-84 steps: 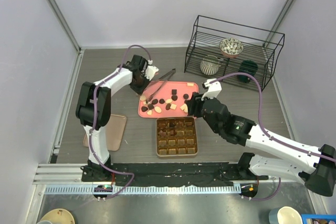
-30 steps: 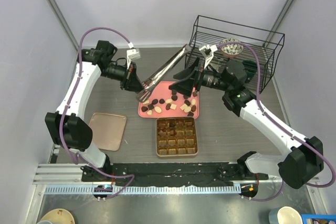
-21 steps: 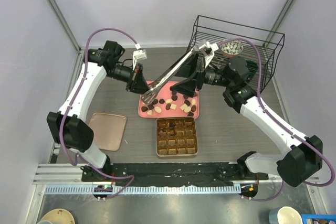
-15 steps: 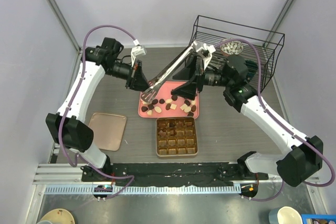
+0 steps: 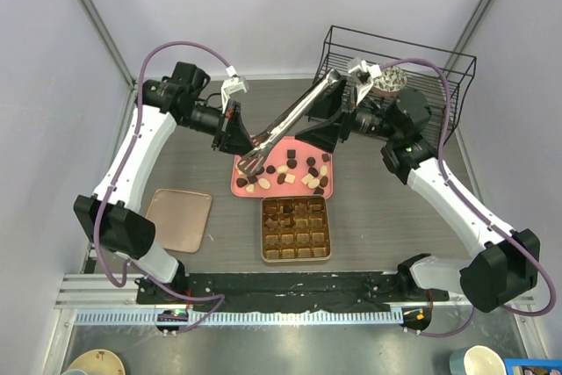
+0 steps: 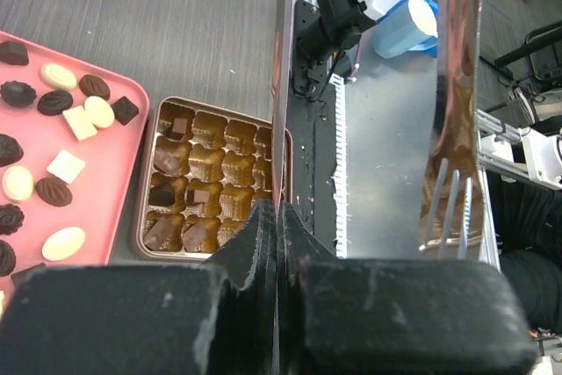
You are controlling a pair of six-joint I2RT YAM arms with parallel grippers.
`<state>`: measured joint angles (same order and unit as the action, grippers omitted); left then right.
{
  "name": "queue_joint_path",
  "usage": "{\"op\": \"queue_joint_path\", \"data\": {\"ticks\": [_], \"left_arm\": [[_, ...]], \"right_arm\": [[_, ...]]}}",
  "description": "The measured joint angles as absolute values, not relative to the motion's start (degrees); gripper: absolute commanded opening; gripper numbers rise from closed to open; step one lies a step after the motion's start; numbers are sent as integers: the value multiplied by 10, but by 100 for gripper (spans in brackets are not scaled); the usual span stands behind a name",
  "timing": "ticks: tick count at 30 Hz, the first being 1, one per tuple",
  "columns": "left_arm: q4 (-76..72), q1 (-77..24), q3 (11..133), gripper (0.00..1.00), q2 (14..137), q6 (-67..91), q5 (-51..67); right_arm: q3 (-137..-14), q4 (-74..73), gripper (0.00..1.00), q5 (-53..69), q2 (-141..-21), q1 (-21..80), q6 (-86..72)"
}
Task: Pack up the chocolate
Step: Pick up the clamp from the plate.
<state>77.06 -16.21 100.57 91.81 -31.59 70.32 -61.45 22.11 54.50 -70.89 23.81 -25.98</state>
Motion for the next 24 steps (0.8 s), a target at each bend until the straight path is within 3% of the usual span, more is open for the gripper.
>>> {"op": "queue_joint_path", "data": {"ticks": [15,24], "left_arm": [[771,-181,1006,0,899,-313,703],[770,-195,1002,0,900,-313,703]], "right_arm": [[-614,491,100,572,-763,232,-464],[-615,567,99,583,-799,232,-542]]}}
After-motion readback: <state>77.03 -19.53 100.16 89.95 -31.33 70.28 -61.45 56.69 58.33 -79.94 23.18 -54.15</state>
